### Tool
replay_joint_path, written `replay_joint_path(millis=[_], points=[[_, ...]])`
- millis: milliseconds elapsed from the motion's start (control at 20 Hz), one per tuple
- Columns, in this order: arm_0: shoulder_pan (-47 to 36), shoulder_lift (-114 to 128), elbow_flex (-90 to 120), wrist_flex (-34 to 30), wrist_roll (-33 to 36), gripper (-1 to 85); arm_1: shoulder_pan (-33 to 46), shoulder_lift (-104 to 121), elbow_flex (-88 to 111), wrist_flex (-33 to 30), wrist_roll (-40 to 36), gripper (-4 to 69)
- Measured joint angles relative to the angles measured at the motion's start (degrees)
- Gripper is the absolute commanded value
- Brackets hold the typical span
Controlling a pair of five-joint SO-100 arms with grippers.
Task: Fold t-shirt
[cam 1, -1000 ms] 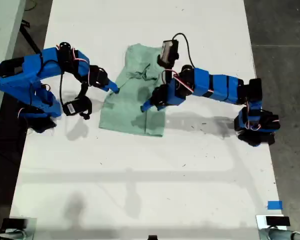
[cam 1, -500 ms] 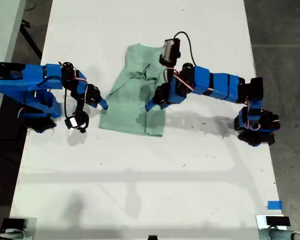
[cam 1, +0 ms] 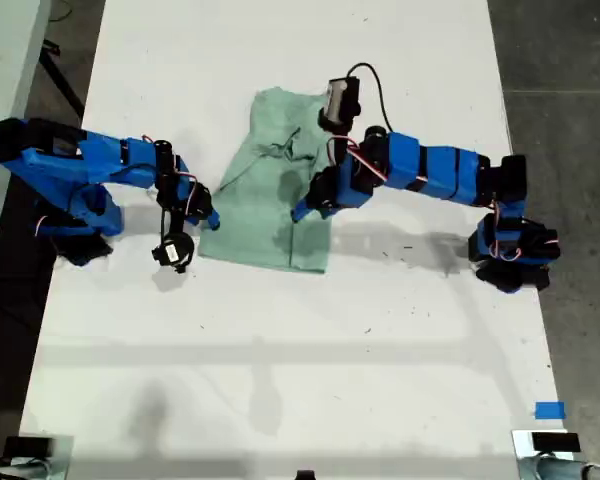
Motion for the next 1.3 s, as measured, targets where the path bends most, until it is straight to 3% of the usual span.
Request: replay_joint_path(millis=[50,100,450,800,1300], points=[[0.1,-0.9,-0.7,0.1,0.0,2.9,0.0,0.0,0.1,0.0,0.0,23.8],[0.3,-1.3,-1.2,-0.3,0.0,0.1,0.0,0.0,0.4,0.0,0.0,23.8],[0.4,1.3,-1.6,0.3,0.0,0.0,0.0,0.0,1.9,-0.4,0.0,23.8],[-4.4,8.7,-8.9,17.4,0.0,0.0,0.0,0.0,2.0,-0.4,0.0,23.8],[5.0,-17.4,-40.1,18.0,-3.8,0.0,0.0,0.0,3.3,-0.4,0.5,23.8]])
